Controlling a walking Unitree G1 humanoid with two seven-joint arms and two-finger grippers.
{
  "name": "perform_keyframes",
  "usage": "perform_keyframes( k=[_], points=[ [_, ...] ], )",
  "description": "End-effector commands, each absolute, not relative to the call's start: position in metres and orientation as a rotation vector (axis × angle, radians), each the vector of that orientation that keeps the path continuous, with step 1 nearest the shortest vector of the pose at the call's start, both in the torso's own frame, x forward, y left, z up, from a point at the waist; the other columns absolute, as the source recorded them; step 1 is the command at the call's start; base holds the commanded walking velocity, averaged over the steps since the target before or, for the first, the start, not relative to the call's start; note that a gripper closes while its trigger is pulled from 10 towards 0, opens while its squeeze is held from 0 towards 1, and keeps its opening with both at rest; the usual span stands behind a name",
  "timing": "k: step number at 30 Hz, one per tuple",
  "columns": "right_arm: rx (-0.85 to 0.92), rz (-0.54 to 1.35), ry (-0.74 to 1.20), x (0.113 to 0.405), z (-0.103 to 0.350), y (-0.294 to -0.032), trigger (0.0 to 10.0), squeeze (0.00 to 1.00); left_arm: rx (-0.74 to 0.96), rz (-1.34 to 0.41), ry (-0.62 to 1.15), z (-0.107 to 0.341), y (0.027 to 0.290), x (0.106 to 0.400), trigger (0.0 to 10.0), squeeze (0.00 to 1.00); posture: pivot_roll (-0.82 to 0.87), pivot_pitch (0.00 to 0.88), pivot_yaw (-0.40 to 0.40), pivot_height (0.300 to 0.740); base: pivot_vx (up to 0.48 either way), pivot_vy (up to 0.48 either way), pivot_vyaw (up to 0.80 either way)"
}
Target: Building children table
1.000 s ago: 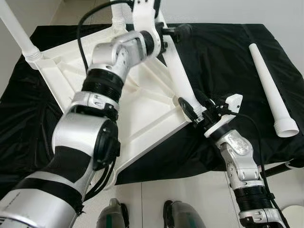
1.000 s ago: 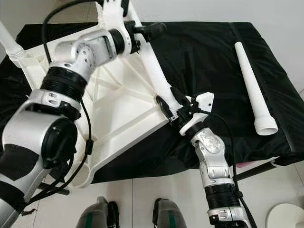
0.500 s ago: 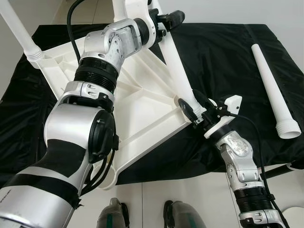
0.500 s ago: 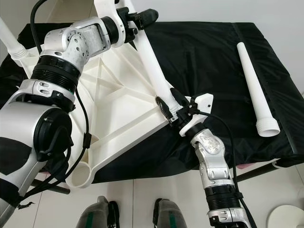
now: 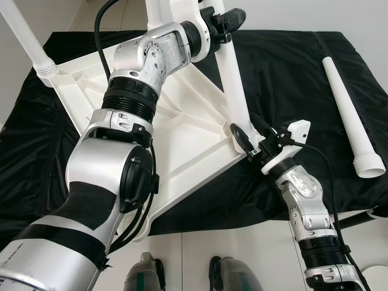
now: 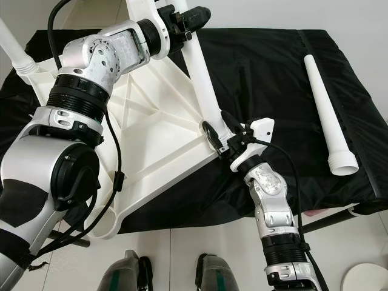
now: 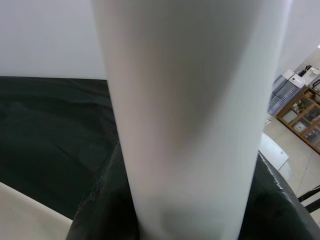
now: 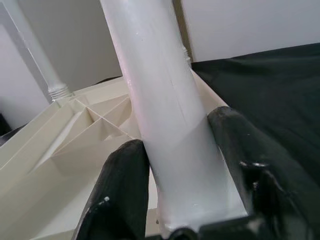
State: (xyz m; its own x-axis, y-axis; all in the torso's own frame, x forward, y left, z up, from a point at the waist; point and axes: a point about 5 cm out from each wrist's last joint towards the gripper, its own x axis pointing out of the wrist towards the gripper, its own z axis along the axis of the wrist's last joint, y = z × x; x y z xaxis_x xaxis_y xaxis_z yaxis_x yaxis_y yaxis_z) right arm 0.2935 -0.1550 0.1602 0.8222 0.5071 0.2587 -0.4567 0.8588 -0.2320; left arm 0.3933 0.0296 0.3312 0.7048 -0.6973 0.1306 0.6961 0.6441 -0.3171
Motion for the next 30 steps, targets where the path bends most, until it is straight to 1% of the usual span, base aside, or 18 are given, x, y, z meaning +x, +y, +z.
perform_keyframes(
  k=[1, 2, 3, 8, 9, 11, 12, 13, 15, 18, 21, 24, 26, 28, 29, 30],
  points=[
    [-0.172, 0.512, -0.331, 0.296, 0.165, -0.156, 10.0, 0.95, -0.344, -0.921, 0.037, 0.322, 0.022, 0.389, 10.0, 0.00, -0.19, 0.092, 0.045, 0.740, 0.000, 0.000, 0.00],
    [-0.172, 0.512, -0.331, 0.296, 0.165, -0.156, 10.0, 0.95, -0.344, -0.921, 0.037, 0.322, 0.022, 0.389, 10.0, 0.00, -0.19, 0.092, 0.045, 0.740, 0.000, 0.000, 0.00],
    [-0.163, 0.510, -0.331, 0.297, 0.167, -0.156, 10.0, 1.00, -0.348, -0.908, 0.021, 0.327, 0.023, 0.389, 10.0, 0.00, -0.19, 0.092, 0.045, 0.740, 0.000, 0.000, 0.00],
    [-0.164, 0.494, -0.335, 0.299, 0.169, -0.157, 10.0, 1.00, -0.353, -0.892, 0.001, 0.334, 0.025, 0.389, 10.0, 0.00, -0.19, 0.092, 0.045, 0.740, 0.000, 0.000, 0.00],
    [-0.173, 0.461, -0.338, 0.303, 0.172, -0.155, 10.0, 0.93, -0.347, -0.869, -0.038, 0.345, 0.026, 0.388, 10.0, 0.00, -0.18, 0.088, 0.041, 0.740, 0.000, 0.000, 0.00],
    [-0.173, 0.461, -0.338, 0.303, 0.172, -0.155, 10.0, 0.93, -0.347, -0.869, -0.038, 0.345, 0.026, 0.388, 10.0, 0.00, -0.18, 0.088, 0.041, 0.740, 0.000, 0.000, 0.00],
    [-0.184, 0.427, -0.332, 0.308, 0.176, -0.152, 10.0, 0.00, -0.339, -0.843, -0.080, 0.356, 0.026, 0.386, 10.0, 0.00, -0.18, 0.086, 0.041, 0.740, 0.000, 0.000, 0.00],
    [-0.184, 0.427, -0.332, 0.308, 0.176, -0.152, 10.0, 0.00, -0.339, -0.843, -0.080, 0.356, 0.026, 0.386, 10.0, 0.00, -0.18, 0.086, 0.041, 0.740, 0.000, 0.000, 0.00],
    [-0.202, 0.339, -0.316, 0.320, 0.184, -0.142, 10.0, 0.00, -0.308, -0.792, -0.172, 0.376, 0.026, 0.379, 10.0, 0.00, -0.17, 0.083, 0.033, 0.740, 0.000, 0.000, 0.00],
    [-0.202, 0.302, -0.306, 0.325, 0.188, -0.135, 10.0, 0.00, -0.298, -0.769, -0.210, 0.384, 0.024, 0.375, 10.0, 0.00, -0.17, 0.080, 0.028, 0.740, 0.000, 0.000, 0.00],
    [-0.208, 0.229, -0.286, 0.335, 0.194, -0.117, 10.0, 0.00, -0.239, -0.689, -0.305, 0.406, 0.019, 0.365, 10.0, 0.00, -0.16, 0.076, 0.017, 0.740, 0.000, 0.000, 0.00],
    [-0.208, 0.229, -0.286, 0.335, 0.194, -0.117, 10.0, 0.00, -0.239, -0.689, -0.305, 0.406, 0.019, 0.365, 10.0, 0.00, -0.16, 0.076, 0.017, 0.740, 0.000, 0.000, 0.00],
    [-0.220, 0.177, -0.288, 0.342, 0.200, -0.110, 10.0, 0.00, -0.223, -0.664, -0.351, 0.417, 0.016, 0.358, 10.0, 0.00, -0.15, 0.075, 0.013, 0.740, 0.000, 0.000, 0.00],
    [-0.271, 0.117, -0.329, 0.349, 0.210, -0.103, 10.0, 0.00, -0.208, -0.645, -0.396, 0.425, 0.014, 0.351, 10.0, 0.00, -0.15, 0.075, 0.012, 0.740, 0.000, 0.000, 0.00],
    [-0.271, 0.117, -0.329, 0.349, 0.210, -0.103, 10.0, 0.00, -0.208, -0.645, -0.396, 0.425, 0.014, 0.351, 10.0, 0.00, -0.15, 0.075, 0.012, 0.740, 0.000, 0.000, 0.00],
    [-0.289, 0.079, -0.340, 0.352, 0.213, -0.100, 10.0, 0.00, -0.206, -0.641, -0.403, 0.426, 0.014, 0.350, 10.0, 0.00, -0.15, 0.075, 0.012, 0.740, 0.000, 0.000, 0.00]
  ],
)
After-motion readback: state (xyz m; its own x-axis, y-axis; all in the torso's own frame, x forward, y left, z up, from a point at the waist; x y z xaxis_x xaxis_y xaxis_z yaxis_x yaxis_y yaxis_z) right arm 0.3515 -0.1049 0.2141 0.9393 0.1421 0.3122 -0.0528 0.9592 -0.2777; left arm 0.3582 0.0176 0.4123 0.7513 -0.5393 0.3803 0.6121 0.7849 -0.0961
